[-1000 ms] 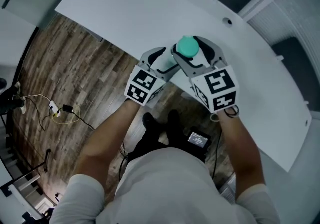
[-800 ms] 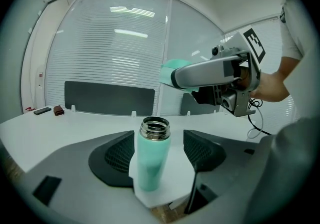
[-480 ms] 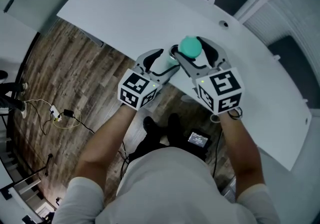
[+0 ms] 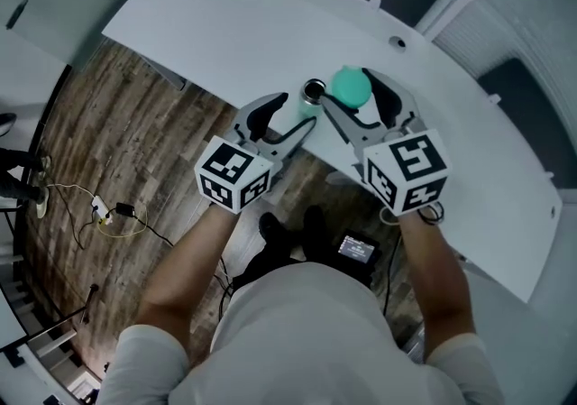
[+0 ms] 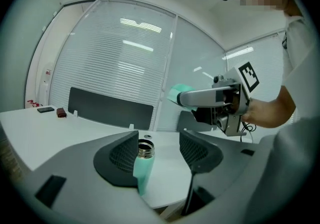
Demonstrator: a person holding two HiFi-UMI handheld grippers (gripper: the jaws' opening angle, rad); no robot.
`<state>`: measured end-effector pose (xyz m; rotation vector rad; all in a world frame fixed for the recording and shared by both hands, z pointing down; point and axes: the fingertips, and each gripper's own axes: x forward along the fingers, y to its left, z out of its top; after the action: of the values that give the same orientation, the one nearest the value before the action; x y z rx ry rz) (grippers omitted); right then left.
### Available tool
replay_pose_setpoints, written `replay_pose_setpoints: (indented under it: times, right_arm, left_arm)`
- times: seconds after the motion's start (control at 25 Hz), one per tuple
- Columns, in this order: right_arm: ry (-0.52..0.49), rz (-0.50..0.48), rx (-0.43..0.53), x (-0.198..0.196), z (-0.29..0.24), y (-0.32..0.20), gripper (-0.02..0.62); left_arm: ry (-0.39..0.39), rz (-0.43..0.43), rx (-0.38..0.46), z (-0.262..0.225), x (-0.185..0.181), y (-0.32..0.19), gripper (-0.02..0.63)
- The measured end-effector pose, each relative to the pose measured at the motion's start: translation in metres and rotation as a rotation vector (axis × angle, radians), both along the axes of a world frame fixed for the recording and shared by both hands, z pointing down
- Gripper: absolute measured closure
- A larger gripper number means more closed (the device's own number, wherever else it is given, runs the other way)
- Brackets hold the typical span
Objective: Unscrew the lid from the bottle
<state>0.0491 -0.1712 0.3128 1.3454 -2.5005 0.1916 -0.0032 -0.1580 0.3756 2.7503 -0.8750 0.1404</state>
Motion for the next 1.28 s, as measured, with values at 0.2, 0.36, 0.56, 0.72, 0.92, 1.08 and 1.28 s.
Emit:
replay_pose_setpoints:
  times: [0.2,0.36,0.56,0.72,0.92,1.08,1.28]
  right_arm:
    - [-0.057,0.039,-0.015,0.008,-0.005,0.02,0.279]
    - [-0.109,0.078,-0.045,0.011,-0.001,0.039,0.281]
    - [-0.154,0.112,-0.086,0.011,0.008,0.051,0.279]
    - [-0.208,0.167,-0.127,0.017,0.021,0.069,0.279]
    - [-0.236,0.223,-0.151,0.015,0.028,0.094,0.279]
    - [-0.249,0.25,-0.162,0.012,0.032,0.11,0.281]
    - [-0.264,0.274,-0.194,0.011,0.042,0.128,0.279]
  left_arm:
    - [0.111,-0.009,-0.034,-0.019,-0.015,0.026,0.412]
    - [0.17,-0.013,-0.078,-0.026,-0.029,0.047,0.467]
    - [0.233,-0.014,-0.116,-0.034,-0.044,0.06,0.512]
    - [0.261,0.004,-0.143,-0.033,-0.052,0.078,0.518]
    - [0.274,0.024,-0.174,-0.033,-0.07,0.099,0.518]
    - [0.277,0.037,-0.196,-0.03,-0.083,0.113,0.518]
    - [0.286,0.052,-0.222,-0.024,-0.093,0.129,0.518]
